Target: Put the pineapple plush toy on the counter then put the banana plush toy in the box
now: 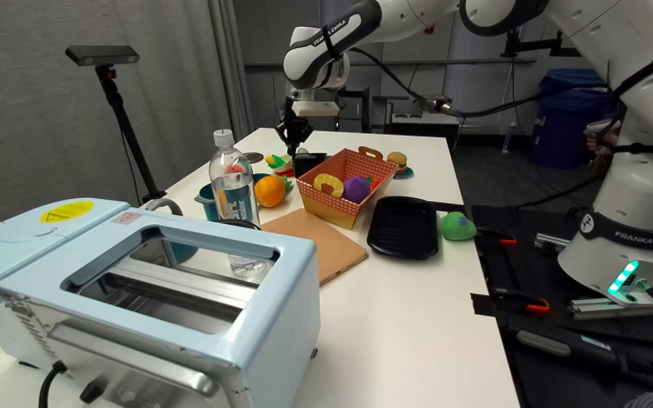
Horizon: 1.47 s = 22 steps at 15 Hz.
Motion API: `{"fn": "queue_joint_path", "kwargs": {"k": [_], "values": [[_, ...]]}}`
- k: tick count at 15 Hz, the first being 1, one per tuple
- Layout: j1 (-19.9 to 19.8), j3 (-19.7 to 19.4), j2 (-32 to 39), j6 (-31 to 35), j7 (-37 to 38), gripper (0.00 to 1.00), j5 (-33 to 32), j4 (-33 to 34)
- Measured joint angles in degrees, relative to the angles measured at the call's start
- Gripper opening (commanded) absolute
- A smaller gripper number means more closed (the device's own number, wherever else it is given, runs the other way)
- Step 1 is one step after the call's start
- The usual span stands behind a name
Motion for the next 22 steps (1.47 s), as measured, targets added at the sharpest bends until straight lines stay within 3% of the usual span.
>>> {"fn": "queue_joint_path", "kwargs": {"k": [5, 15, 22], "values": [[1.37, -0.64, -1.00, 0.02, -0.01, 0.02, -2.06, -1.09], [5.52, -0.95, -10.25, 0.02, -0.12, 0.02, -6.12, -11.86], [6.91, -0.82, -13.84, 0.02, -0.19, 0.02, -6.35, -15.55]]}}
